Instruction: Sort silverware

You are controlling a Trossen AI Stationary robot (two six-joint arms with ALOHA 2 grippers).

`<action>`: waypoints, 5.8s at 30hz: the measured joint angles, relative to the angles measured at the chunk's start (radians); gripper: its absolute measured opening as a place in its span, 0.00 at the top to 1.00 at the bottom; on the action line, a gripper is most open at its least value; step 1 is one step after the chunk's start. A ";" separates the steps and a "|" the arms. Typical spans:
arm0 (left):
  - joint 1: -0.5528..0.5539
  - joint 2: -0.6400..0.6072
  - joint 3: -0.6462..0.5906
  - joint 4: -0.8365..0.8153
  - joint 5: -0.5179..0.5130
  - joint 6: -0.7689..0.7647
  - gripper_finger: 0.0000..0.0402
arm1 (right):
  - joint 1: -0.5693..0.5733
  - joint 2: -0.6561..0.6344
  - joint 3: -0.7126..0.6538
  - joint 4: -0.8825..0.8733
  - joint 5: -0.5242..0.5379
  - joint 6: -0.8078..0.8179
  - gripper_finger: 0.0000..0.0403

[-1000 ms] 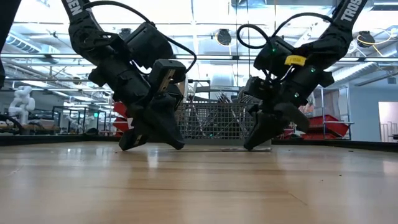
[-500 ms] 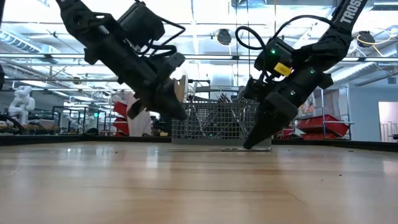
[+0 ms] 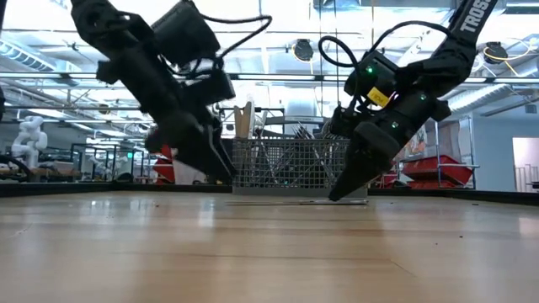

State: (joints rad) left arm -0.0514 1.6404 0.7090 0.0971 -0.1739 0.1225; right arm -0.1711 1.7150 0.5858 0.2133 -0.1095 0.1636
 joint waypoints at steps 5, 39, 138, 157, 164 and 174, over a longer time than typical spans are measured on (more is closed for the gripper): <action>-0.021 0.071 0.001 0.027 -0.074 -0.008 0.43 | 0.002 0.005 -0.003 0.043 -0.005 0.037 1.00; -0.020 0.284 0.010 0.202 -0.088 -0.140 0.99 | 0.030 -0.063 -0.006 0.066 0.026 0.002 1.00; 0.167 -0.045 0.017 0.172 0.049 -0.322 0.82 | 0.408 -0.117 -0.028 -0.082 0.610 0.548 1.00; 0.176 -0.020 0.019 0.178 0.171 -0.271 0.82 | 0.585 -0.102 -0.144 -0.006 0.864 0.622 0.44; 0.176 -0.020 0.019 0.170 0.159 -0.273 0.82 | 0.643 -0.034 -0.276 0.191 0.918 0.727 0.45; 0.176 0.050 0.019 0.174 0.132 -0.275 0.82 | 0.624 0.018 -0.306 0.348 0.904 0.538 0.44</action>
State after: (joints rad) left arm 0.1242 1.6899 0.7282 0.2713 -0.0418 -0.1520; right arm 0.4526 1.7333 0.2802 0.5611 0.7945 0.7015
